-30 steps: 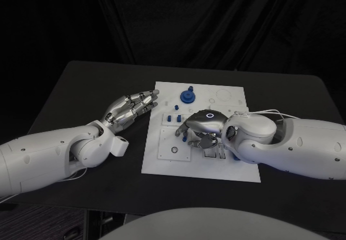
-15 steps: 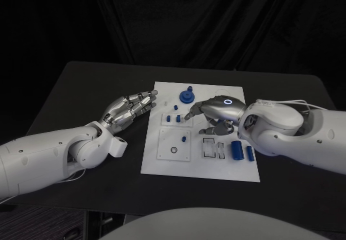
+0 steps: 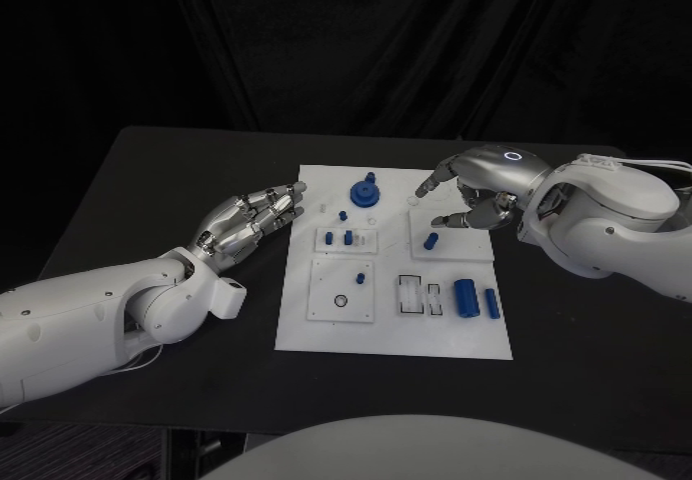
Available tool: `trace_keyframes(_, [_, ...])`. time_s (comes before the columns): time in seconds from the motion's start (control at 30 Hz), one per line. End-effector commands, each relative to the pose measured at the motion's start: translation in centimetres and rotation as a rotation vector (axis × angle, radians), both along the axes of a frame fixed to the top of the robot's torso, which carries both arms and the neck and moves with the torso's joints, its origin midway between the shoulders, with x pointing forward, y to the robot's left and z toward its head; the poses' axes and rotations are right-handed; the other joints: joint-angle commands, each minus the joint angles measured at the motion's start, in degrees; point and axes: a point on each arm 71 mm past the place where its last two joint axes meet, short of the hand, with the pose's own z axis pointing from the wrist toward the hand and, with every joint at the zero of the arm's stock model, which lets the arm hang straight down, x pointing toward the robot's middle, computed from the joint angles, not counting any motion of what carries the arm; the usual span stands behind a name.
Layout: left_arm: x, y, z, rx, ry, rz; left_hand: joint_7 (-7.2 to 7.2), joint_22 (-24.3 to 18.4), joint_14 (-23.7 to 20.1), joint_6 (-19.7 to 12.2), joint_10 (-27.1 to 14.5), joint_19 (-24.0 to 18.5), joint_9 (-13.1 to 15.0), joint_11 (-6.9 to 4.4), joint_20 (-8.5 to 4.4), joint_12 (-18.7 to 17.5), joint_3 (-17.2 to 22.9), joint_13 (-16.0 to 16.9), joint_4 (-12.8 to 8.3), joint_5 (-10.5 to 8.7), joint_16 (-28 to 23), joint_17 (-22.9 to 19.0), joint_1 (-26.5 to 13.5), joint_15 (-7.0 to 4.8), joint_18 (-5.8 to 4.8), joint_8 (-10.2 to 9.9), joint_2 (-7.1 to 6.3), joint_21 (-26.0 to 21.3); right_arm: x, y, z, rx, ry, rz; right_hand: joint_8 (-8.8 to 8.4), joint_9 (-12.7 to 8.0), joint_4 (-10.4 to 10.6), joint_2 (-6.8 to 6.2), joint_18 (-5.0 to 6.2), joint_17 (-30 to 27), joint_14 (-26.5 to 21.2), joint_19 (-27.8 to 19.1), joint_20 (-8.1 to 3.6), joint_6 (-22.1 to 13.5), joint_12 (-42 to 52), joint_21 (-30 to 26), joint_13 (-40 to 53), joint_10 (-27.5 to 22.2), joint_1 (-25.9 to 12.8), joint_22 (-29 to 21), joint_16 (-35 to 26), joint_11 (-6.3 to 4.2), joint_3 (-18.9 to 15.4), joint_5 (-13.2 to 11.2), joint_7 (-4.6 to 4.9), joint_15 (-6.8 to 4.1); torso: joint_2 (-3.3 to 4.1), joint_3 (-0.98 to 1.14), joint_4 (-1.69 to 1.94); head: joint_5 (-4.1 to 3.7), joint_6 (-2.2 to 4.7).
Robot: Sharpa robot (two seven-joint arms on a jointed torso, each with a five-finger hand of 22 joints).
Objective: Assemble the parts on the task board
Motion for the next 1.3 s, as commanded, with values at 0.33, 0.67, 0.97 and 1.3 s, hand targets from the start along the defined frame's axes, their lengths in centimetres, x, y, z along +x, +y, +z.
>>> trace_keyframes(0.33, [-0.1,-0.1,0.1,-0.019,-0.021,-0.002,-0.01,-0.05,0.0,0.23,0.05,-0.07,0.04,0.27,-0.12,0.19,0.39,0.05,-0.05,0.5,0.28,0.0,0.42,-0.4,-0.01,0.29,-0.2,-0.01,0.2,-2.2,-2.4,-0.006,0.057,-0.111,-0.71,-1.04,-0.01,-0.67,-0.62,1.06,1.39,1.94,0.42,1.37,-1.12,1.73,-1.71,5.14,-4.4,1.57,1.31,-0.33,-0.59,-2.95,0.62,0.57,0.23,0.1,0.11,-0.32,0.01])
trace_keyframes(0.67, [-0.1,-0.3,0.1,-0.023,-0.019,-0.01,0.02,-0.05,0.06,0.21,0.08,-0.08,0.03,0.31,-0.1,0.27,0.58,0.06,-0.04,0.66,0.39,0.02,0.47,-0.3,0.03,0.28,-0.04,0.0,0.3,-1.5,-4.0,-0.015,0.091,-0.085,-0.79,-1.55,-0.36,0.74,-0.57,0.79,1.47,2.43,0.1,2.59,-1.96,1.45,-1.98,11.82,-2.8,2.1,1.26,-1.14,0.4,-3.02,3.7,0.08,0.28,0.15,0.06,-0.51,0.01])
trace_keyframes(0.97, [-0.2,-0.2,0.0,-0.024,-0.017,-0.012,0.03,-0.04,0.07,0.27,0.06,-0.06,0.03,0.34,-0.09,0.26,0.64,0.06,-0.04,0.71,0.43,0.03,0.49,-0.28,0.05,0.28,0.02,0.01,0.4,-0.7,-5.3,-0.031,0.124,-0.064,-0.25,-1.35,-1.74,1.73,-0.66,0.61,1.61,2.92,-0.43,4.48,-4.35,1.14,-2.44,15.26,1.99,2.64,1.13,-1.62,2.3,1.74,4.35,-0.44,0.28,0.11,0.07,-0.59,0.01])
trace_keyframes(1.3, [-0.2,-0.2,-0.1,-0.025,-0.013,-0.014,0.03,-0.04,0.07,0.27,0.06,-0.06,0.03,0.34,-0.09,0.26,0.64,0.06,-0.04,0.71,0.43,0.03,0.49,-0.28,0.05,0.28,0.02,0.01,0.3,0.0,-7.0,-0.041,0.162,-0.046,0.3,-1.07,-2.0,1.98,-0.64,0.69,1.7,3.1,-0.78,6.49,-5.2,1.11,-2.68,18.03,3.3,2.87,1.2,-2.08,3.93,3.28,4.15,-0.81,0.23,0.12,0.07,-0.44,0.01])
